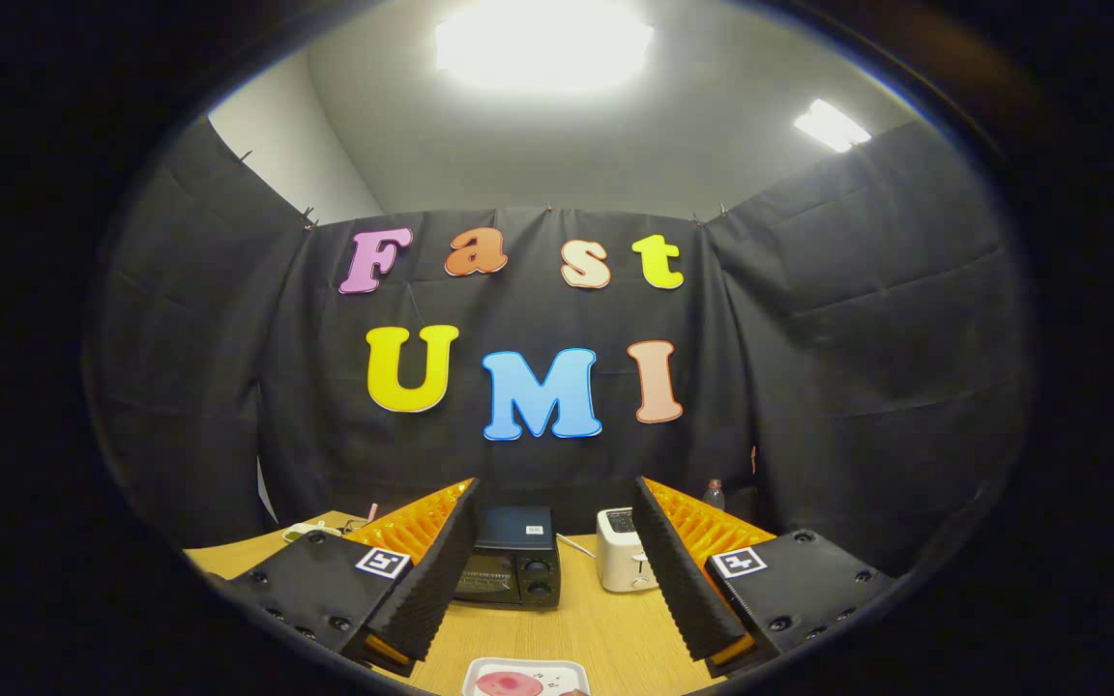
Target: Open the toaster oven, put the food inside, and close the toaster oven door.
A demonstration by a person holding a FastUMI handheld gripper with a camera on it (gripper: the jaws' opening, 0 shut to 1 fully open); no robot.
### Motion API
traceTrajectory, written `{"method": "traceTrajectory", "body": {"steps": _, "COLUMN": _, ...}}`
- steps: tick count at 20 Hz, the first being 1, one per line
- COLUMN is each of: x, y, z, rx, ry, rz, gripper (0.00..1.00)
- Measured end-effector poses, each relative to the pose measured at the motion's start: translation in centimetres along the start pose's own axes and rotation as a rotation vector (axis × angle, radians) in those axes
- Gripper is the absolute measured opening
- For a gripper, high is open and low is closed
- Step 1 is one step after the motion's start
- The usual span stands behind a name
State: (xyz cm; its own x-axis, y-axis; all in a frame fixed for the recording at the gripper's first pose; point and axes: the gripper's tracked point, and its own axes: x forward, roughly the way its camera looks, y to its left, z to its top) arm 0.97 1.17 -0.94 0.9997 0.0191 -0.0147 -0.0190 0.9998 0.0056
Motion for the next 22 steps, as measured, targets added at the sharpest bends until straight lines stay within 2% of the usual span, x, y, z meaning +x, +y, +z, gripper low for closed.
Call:
{"method": "traceTrajectory", "body": {"steps": 6, "x": 2.2, "y": 1.3, "z": -0.7, "rx": 0.016, "ry": 0.012, "rz": 0.018, "gripper": 0.97}}
{"method": "traceTrajectory", "body": {"steps": 14, "x": 8.1, "y": 4.6, "z": -2.7, "rx": 0.05, "ry": 0.042, "rz": 0.07, "gripper": 0.97}}
{"method": "traceTrajectory", "body": {"steps": 22, "x": 13.9, "y": 9.6, "z": -7.2, "rx": 0.049, "ry": 0.116, "rz": 0.145, "gripper": 0.97}}
